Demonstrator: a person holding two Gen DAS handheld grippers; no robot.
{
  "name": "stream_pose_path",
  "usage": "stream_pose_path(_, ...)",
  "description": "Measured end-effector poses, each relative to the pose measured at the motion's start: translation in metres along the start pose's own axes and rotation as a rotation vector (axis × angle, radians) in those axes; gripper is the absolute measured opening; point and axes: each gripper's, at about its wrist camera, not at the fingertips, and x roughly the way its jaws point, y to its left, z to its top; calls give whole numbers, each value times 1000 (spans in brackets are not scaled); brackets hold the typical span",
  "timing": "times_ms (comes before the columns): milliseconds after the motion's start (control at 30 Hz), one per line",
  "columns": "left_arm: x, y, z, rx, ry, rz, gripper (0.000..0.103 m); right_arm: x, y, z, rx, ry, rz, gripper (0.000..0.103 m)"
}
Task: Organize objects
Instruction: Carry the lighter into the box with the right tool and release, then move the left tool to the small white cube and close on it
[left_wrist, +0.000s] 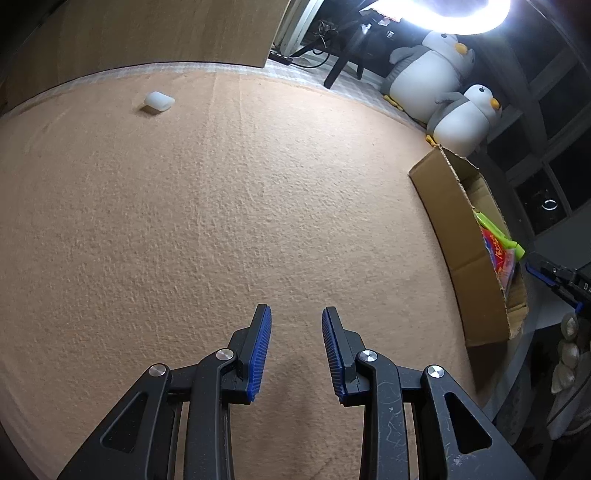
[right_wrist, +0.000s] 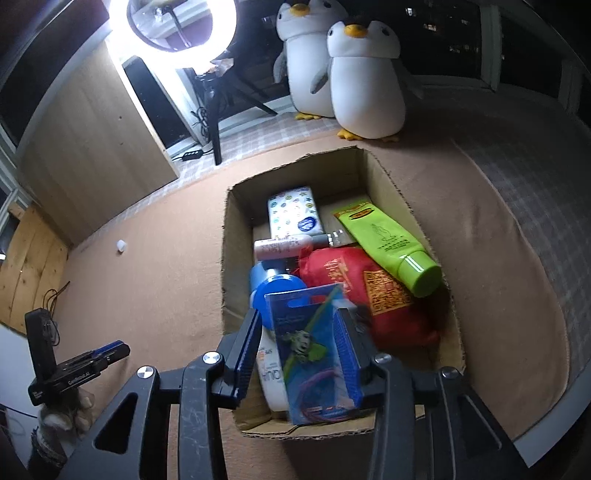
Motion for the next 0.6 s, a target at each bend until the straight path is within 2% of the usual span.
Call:
stream_pose_path(300, -12, 31, 17, -32, -35, 76, 31, 2, 38, -7, -52, 4, 43, 41)
stream_pose_path(467, -25, 59, 45, -77, -86, 125, 32, 5, 67, -14, -90, 16, 87, 42)
stream_pose_path(600, -29, 86, 75, -168, -126, 137, 33, 9, 88, -17, -117, 23, 115, 43)
